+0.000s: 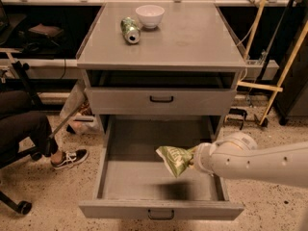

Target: Place green jalapeno chip bag into middle drawer

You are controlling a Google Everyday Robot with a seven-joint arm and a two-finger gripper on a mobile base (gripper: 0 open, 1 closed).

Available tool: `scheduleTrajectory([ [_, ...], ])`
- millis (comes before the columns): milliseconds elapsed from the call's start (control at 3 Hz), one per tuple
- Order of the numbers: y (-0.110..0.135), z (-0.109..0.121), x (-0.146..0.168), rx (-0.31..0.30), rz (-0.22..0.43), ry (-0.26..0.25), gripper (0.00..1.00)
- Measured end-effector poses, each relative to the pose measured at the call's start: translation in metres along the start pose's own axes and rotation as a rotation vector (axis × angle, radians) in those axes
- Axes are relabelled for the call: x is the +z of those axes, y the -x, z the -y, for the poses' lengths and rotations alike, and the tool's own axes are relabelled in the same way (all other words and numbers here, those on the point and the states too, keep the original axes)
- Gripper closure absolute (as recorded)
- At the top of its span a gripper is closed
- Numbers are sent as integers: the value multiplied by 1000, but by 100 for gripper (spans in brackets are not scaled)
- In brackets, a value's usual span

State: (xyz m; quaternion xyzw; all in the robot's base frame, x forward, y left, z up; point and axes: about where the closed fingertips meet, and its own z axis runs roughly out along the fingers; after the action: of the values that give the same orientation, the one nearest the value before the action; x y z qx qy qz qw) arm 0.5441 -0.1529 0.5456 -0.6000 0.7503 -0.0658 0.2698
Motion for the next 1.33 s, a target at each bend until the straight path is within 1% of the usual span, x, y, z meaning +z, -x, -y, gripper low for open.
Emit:
scheduleTrajectory([
  [333,-1,8,6,-24,-24,-7,100],
  [667,-12,7,21,-1,-40,8,100],
  [1000,-56,16,57,68,-104,18,100],
  [1333,-113,16,101,143,-185,28,100],
])
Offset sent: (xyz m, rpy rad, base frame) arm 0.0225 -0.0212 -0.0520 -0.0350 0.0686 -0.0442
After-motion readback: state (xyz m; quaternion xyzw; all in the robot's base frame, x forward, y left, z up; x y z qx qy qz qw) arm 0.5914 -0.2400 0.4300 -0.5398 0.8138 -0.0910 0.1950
